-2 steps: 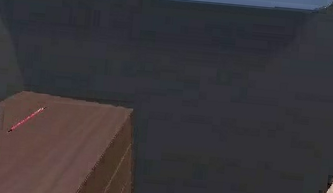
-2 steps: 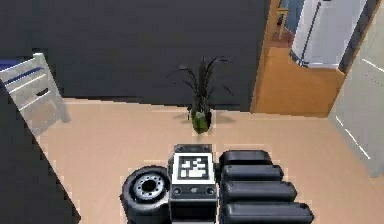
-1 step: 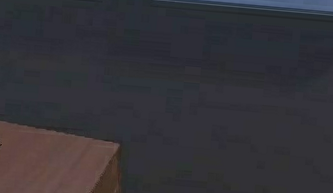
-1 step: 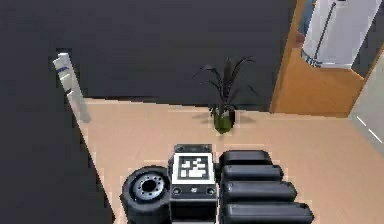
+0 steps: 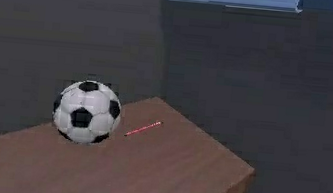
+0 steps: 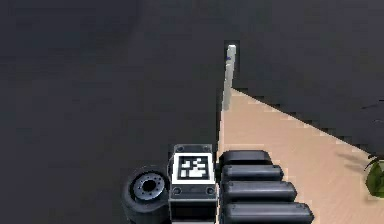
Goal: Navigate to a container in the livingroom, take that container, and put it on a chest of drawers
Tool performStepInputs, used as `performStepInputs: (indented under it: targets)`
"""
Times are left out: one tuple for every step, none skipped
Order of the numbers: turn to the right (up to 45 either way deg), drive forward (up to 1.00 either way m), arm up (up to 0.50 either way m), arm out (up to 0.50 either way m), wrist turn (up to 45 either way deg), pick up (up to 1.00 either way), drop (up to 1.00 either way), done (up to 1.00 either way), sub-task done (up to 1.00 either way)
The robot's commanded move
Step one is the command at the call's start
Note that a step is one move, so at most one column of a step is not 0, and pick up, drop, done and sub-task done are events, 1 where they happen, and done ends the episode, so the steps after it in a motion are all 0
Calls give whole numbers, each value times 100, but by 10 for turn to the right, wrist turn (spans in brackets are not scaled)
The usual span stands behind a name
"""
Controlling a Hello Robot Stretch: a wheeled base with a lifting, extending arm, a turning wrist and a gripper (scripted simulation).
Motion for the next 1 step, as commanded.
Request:
performStepInputs:
  targets:
    - [-450, 0, 0, 0, 0, 0, 0, 0, 0]
